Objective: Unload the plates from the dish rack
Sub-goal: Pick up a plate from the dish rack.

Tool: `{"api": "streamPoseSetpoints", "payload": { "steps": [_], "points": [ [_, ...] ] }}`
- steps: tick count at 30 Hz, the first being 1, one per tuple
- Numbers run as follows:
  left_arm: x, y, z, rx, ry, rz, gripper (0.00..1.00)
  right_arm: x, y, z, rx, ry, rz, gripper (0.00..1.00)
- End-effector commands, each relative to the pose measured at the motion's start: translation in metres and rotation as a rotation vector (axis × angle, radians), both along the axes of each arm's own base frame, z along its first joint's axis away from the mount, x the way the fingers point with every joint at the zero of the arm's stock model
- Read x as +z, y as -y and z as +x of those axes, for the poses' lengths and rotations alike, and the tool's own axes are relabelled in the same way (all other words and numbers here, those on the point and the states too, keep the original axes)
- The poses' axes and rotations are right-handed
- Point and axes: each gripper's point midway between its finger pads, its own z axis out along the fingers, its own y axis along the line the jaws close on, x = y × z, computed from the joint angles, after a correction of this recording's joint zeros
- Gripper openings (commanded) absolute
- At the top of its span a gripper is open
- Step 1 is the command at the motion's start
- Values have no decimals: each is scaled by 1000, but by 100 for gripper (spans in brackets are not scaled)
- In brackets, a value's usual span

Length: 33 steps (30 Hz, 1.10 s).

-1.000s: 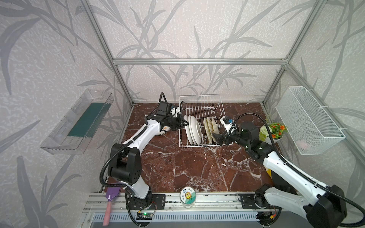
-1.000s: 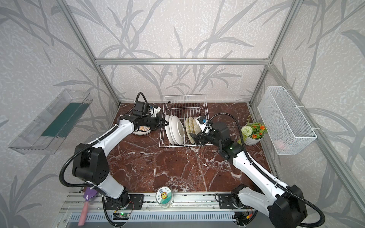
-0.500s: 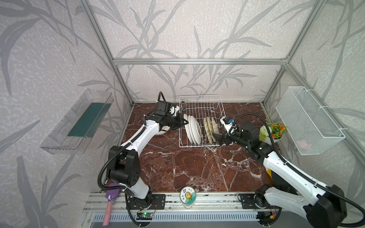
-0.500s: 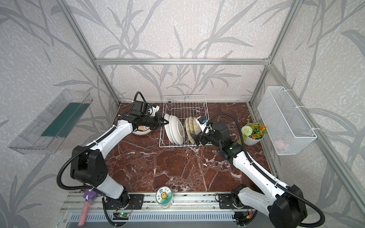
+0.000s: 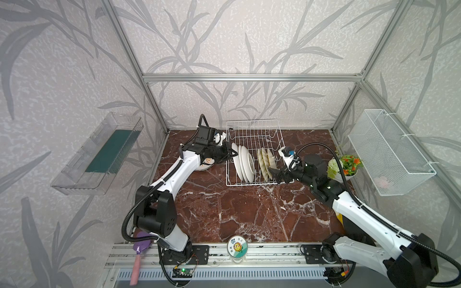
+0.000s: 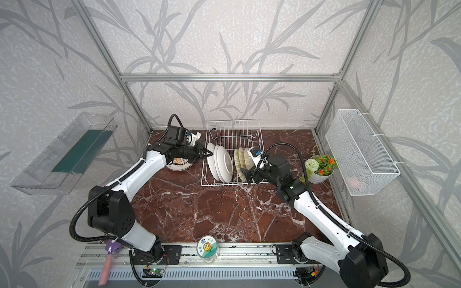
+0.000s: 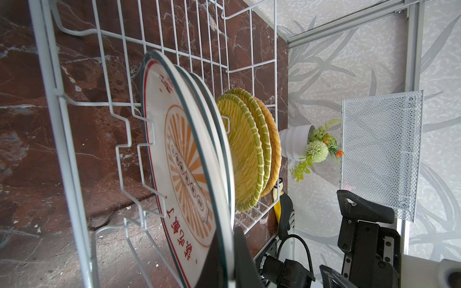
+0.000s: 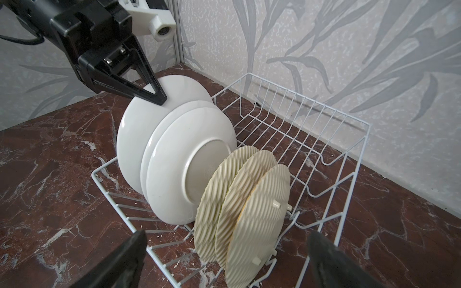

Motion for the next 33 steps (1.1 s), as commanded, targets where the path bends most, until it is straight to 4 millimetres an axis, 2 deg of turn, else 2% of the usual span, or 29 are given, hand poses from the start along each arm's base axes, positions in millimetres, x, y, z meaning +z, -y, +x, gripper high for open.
{"api": "streamPoseSetpoints", "payload": {
  "steps": [1, 33],
  "points": [
    [36, -7, 0, 13, 92, -1, 0, 6, -4, 1, 9, 21, 28, 99],
    [66, -30, -2, 89, 193, 69, 0, 15, -1, -4, -4, 35, 77, 99]
  ]
}}
